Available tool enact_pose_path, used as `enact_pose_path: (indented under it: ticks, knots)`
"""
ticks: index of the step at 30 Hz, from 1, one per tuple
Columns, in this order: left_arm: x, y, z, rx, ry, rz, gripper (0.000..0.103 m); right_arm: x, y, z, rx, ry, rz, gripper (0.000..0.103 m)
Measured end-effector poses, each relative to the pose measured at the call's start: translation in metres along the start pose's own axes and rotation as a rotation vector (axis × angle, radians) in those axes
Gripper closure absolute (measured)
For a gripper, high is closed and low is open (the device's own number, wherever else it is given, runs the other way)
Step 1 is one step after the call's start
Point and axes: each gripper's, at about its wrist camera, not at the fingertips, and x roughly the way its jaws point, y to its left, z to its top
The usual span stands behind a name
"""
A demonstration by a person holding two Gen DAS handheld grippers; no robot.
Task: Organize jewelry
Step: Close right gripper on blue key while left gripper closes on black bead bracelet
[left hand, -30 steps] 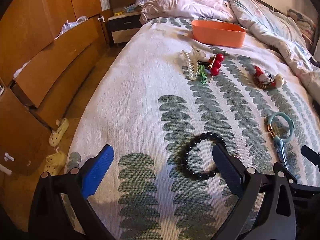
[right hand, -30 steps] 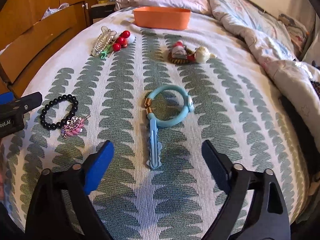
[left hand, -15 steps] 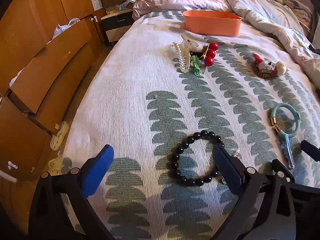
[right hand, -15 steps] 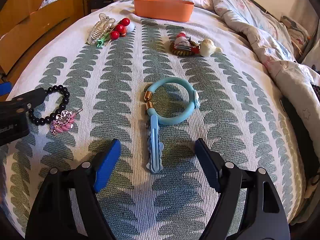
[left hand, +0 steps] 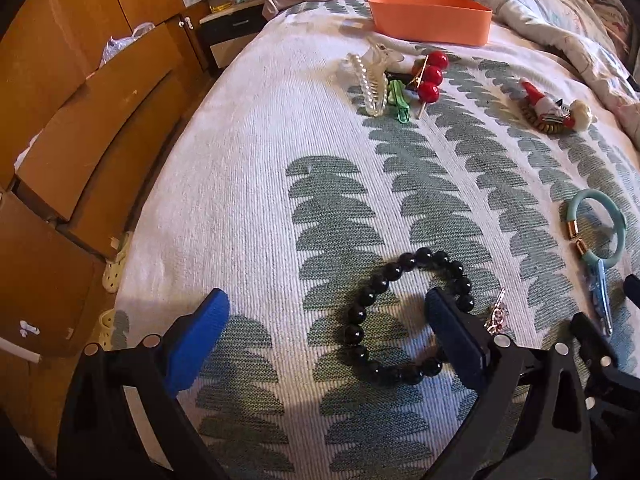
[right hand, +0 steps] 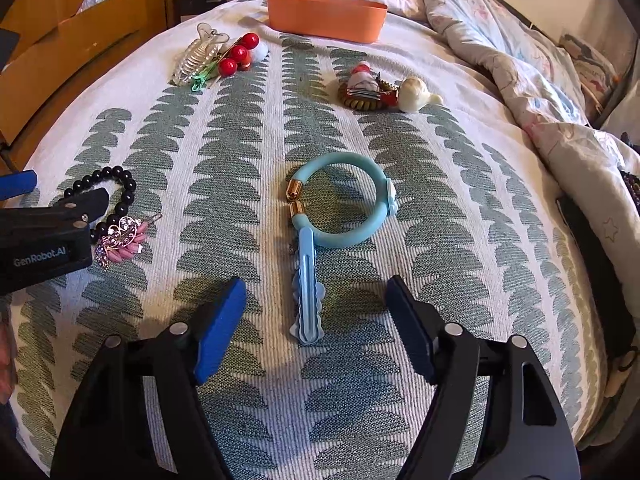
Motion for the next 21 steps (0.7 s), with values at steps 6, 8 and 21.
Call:
enact_pose_path:
  ticks: [6, 8, 21]
  knots:
    - [0.0007, -0.0018, 0.0009, 0.012, -0.005, 0.011, 0.009, -0.0017, -0.0031, 0.0001, 0.003, -0.005, -0.025, 0.051]
    - [0.0006, -0.0043, 0.0009, 0.025, -0.012, 0.020, 0.013, -0.0018, -0.0019, -0.0001, -0.007, -0.008, -0.034, 0.056]
    - [-0.0017, -0.0041, 0.0011, 0.025, -0.026, -0.010, 0.045, -0.0019, -0.0059, -0.0015, 0.013, 0.004, -0.006, 0.084]
